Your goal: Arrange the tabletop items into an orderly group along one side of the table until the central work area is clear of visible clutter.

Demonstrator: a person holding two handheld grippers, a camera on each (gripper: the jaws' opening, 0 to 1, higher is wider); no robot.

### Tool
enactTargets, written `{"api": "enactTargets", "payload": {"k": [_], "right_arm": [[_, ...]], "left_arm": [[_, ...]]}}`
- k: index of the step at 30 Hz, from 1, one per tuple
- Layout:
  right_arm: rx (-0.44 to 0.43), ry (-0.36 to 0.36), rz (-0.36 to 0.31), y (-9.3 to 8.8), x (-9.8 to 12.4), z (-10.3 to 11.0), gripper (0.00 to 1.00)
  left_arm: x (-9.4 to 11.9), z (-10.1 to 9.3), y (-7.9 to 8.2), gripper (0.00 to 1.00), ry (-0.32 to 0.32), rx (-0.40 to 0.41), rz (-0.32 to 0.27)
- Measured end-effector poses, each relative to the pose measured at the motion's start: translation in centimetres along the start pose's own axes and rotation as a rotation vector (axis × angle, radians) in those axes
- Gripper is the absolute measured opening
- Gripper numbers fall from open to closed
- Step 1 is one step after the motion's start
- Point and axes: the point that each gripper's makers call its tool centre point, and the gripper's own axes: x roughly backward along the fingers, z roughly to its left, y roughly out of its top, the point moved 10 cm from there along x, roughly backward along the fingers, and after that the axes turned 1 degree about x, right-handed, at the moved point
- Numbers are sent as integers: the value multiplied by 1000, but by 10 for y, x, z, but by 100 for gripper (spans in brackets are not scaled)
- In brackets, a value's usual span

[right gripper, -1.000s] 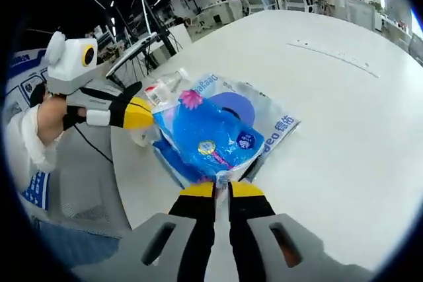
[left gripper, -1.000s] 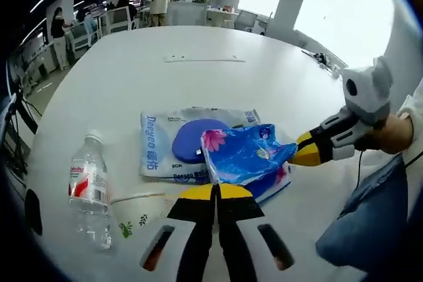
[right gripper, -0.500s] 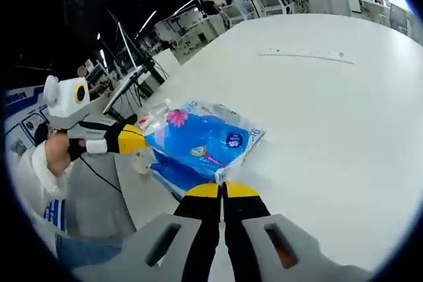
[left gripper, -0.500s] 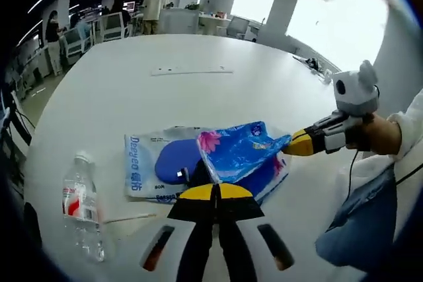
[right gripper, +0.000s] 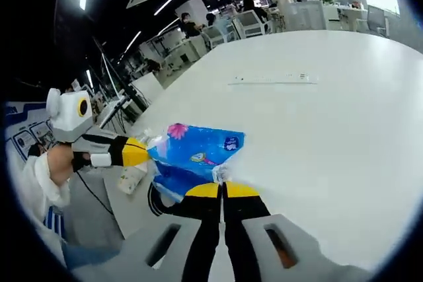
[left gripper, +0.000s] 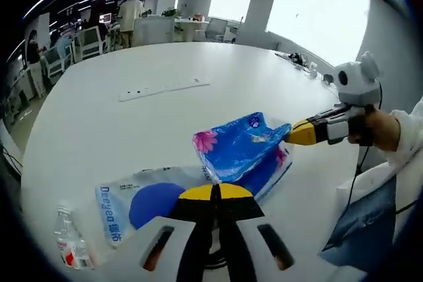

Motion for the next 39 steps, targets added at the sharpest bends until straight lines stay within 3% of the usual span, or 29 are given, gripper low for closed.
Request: {"api": "enactTargets", "payload": {"k": [15, 29, 39], "right_arm": [[-28, -139, -121, 24, 13, -49, 0], [20, -263, -185, 35, -2, -89, 0], [80, -334, -131, 31, -25, -115, 0]], "left_arm": [[-53, -13, 60, 0, -43, -87, 11], [-104, -15, 84, 0, -51, -112, 62], [-146, -12, 87, 0, -42, -138, 116]]}}
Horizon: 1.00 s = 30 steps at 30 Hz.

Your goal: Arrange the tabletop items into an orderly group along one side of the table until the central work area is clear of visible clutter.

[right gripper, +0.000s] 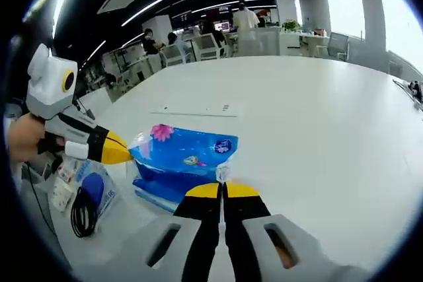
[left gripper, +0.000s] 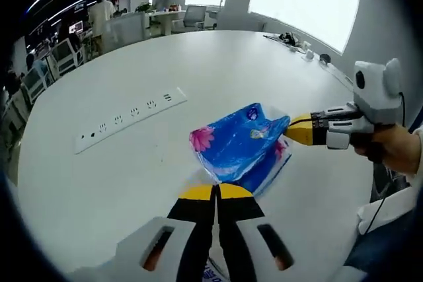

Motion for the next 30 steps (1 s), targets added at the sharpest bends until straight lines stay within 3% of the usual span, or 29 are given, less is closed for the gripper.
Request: {"api": "enactTargets", "payload": {"k": [14, 30], "right_arm": [[46, -6, 77, -17, -27, -14, 0], [13, -6, 93, -22, -32, -16, 0]], "left_arm": [[-32, 6, -11, 0, -2, 30, 66], [-40, 11, -15, 0, 20, 51, 73]]}}
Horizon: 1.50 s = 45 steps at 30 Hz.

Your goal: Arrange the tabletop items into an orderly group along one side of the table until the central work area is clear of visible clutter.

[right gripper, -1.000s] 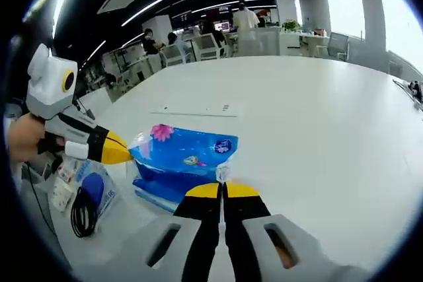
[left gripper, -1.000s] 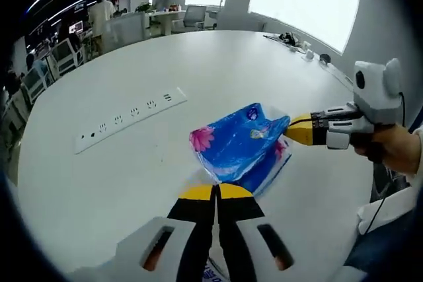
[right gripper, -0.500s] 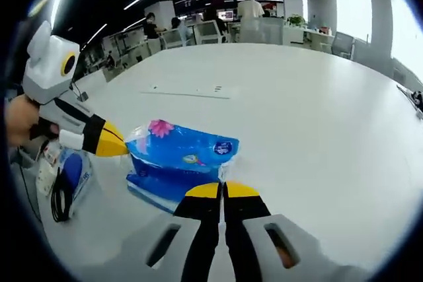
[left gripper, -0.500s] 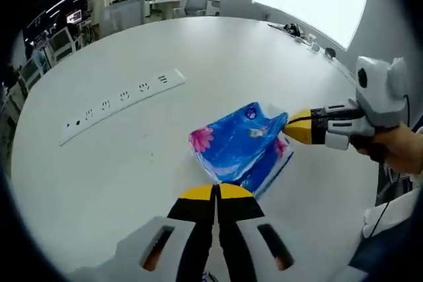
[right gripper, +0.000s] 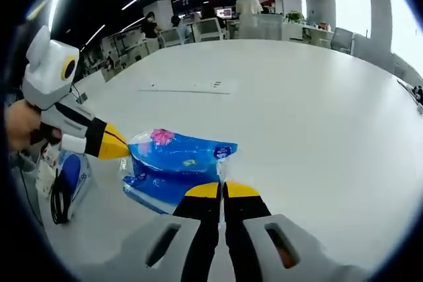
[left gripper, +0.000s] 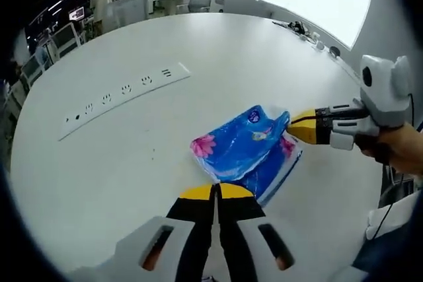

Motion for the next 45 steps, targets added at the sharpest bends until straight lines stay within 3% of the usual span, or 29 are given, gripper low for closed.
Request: {"api": "enactTargets", "payload": {"k": [4, 7, 14, 16, 19, 23, 27, 45], "right_arm": [[-14, 0, 4, -1, 1, 0, 0], [-38, -13, 24, -4, 1, 0, 7], [-38, -16, 1, -6, 13, 2, 37], [-60, -1, -23, -3, 18, 2, 46], [-190, 56, -51, -1, 25, 6, 65], [-135, 50, -73, -2, 38, 7, 73], [-126, 67, -91, -5, 54, 13, 77], [-103, 127, -153, -14, 111, 36, 76]], "left_arm": [[0, 0, 0, 0, 3, -6, -5], [3, -1, 1, 4, 25, -34, -22], [12, -5, 1, 51, 57, -39, -77], [17, -6, 2, 59, 64, -26, -117], [26, -7, 2, 68, 63, 3, -156], [38, -11, -2, 78, 72, 0, -163], [53, -15, -9, 81, 81, -15, -179], [119, -27, -48, 82, 89, -46, -226]]}}
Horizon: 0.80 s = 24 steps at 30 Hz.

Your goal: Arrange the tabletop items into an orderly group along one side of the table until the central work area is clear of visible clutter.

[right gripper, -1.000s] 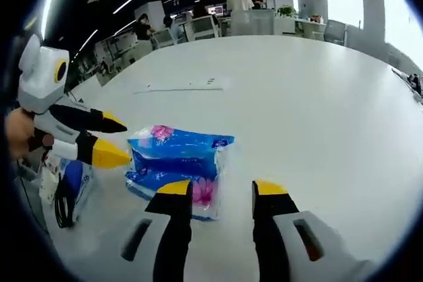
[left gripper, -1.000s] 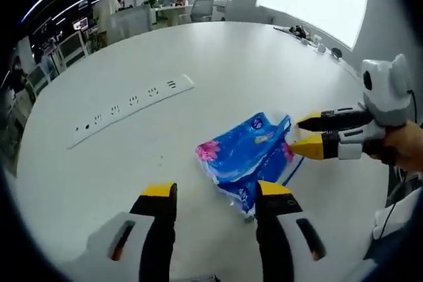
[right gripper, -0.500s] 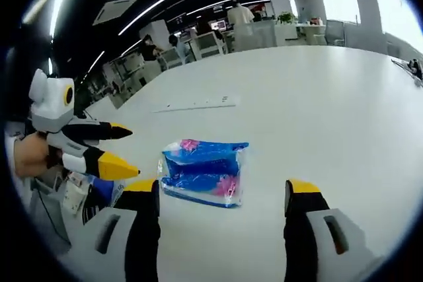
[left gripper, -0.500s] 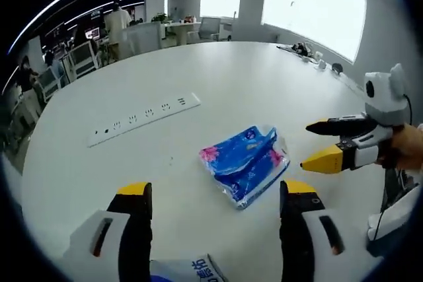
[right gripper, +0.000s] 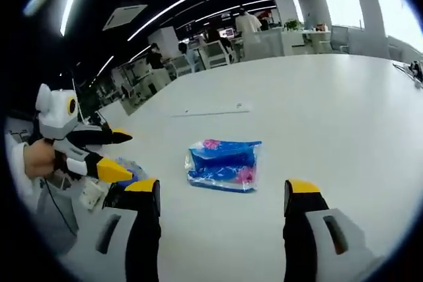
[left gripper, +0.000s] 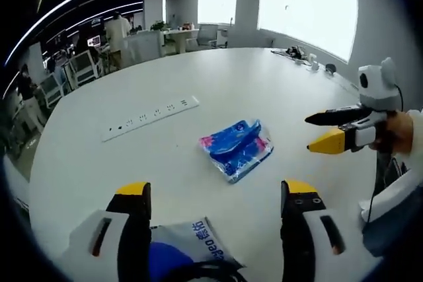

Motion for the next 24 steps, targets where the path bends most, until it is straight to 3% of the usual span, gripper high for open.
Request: {"api": "enactTargets", "payload": {"k": [11, 24], "right_arm": [[11, 31, -8, -7, 22, 5, 77], [-13, 26, 4, -10, 26, 1, 77]], "left_arm": [[38, 5, -28, 84, 32, 26, 1], [40, 9, -45, 82, 46, 101, 24]]}}
